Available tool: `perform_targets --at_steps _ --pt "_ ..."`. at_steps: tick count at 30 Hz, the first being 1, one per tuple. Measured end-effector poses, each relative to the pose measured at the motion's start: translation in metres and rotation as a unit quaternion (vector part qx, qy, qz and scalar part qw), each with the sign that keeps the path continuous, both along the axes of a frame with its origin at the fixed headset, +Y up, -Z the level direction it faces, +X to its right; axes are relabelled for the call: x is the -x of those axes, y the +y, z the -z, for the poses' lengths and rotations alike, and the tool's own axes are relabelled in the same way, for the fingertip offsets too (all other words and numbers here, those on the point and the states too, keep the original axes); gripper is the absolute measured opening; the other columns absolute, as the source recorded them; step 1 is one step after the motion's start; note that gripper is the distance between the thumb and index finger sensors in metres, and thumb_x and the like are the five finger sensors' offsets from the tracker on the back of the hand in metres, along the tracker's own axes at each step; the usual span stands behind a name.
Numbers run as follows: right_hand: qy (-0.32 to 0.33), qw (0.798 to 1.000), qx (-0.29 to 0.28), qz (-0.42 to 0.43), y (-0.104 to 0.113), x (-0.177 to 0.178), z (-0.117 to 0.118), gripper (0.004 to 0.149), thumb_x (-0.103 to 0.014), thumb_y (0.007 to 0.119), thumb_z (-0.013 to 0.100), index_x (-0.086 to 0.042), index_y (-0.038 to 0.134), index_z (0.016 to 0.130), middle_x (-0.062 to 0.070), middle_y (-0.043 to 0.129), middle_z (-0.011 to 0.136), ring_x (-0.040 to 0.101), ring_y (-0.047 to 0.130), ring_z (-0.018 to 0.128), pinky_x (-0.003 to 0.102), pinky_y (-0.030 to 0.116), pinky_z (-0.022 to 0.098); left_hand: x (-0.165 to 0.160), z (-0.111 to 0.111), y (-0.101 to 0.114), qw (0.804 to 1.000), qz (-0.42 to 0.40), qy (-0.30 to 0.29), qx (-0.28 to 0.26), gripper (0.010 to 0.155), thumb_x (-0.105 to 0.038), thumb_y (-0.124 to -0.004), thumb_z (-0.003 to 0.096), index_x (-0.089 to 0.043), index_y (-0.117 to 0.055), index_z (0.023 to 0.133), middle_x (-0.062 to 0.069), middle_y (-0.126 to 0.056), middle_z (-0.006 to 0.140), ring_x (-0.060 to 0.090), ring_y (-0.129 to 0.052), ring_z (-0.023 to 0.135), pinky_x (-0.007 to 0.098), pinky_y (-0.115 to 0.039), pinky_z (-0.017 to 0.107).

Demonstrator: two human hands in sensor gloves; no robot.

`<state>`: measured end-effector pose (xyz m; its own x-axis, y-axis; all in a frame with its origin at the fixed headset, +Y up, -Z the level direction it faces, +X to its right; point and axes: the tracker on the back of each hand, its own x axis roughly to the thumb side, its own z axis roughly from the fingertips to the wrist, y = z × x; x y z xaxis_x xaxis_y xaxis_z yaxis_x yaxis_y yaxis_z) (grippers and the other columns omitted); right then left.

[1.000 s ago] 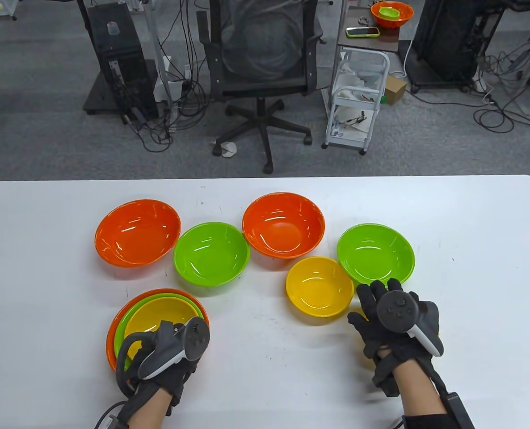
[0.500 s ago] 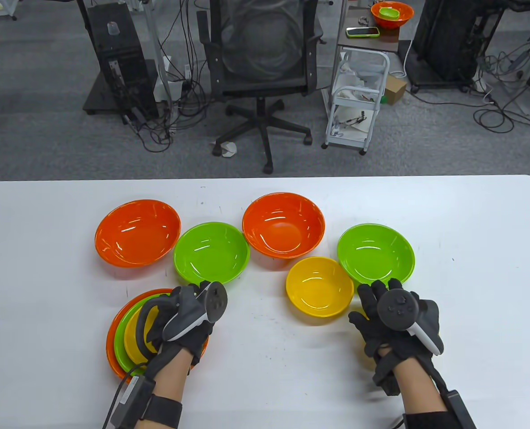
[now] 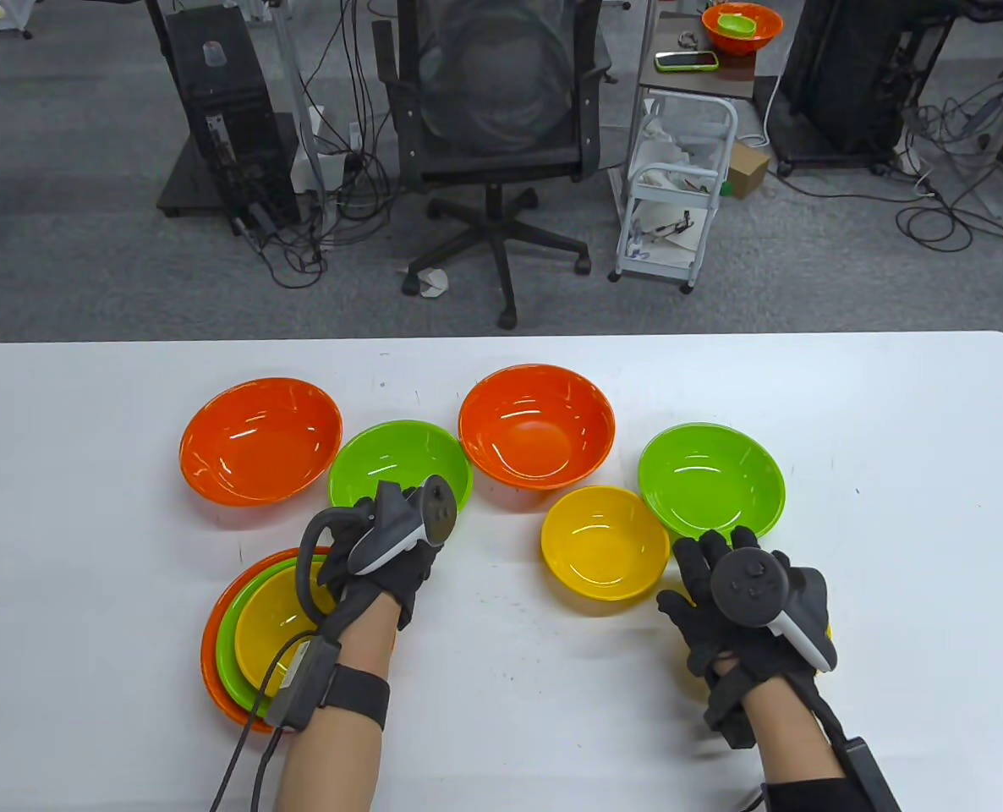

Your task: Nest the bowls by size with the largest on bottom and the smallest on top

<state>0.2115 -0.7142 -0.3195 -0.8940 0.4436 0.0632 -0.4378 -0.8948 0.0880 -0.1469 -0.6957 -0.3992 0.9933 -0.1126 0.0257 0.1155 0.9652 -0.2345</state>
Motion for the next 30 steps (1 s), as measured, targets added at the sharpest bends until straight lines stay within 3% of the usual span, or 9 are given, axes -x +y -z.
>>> perform_targets --at_steps 18,30 --pt "0.010 1.000 -0.002 -0.004 -0.003 0.005 0.000 0.070 -0.043 0.074 0.051 -0.013 0.050 0.109 0.020 0.037 0.115 0.050 0.011 0.104 0.071 0.008 0.065 -0.026 0.035 -0.022 0.996 0.027 0.010 0.086 0.073 -0.058 -0.072 0.0495 -0.026 -0.052 0.113 0.007 -0.065 0.114 0.037 -0.070 0.107 0.066 -0.058 0.078" --pt "0.015 1.000 0.002 0.000 -0.005 0.005 0.001 0.070 -0.043 0.074 0.051 -0.013 0.050 0.109 0.021 0.037 0.115 0.050 0.012 0.103 0.071 0.008 0.065 -0.030 0.046 -0.033 0.991 0.019 0.026 0.128 0.065 -0.051 -0.073 0.0519 -0.026 -0.058 0.110 0.006 -0.072 0.111 0.035 -0.077 0.104 0.065 -0.060 0.078"
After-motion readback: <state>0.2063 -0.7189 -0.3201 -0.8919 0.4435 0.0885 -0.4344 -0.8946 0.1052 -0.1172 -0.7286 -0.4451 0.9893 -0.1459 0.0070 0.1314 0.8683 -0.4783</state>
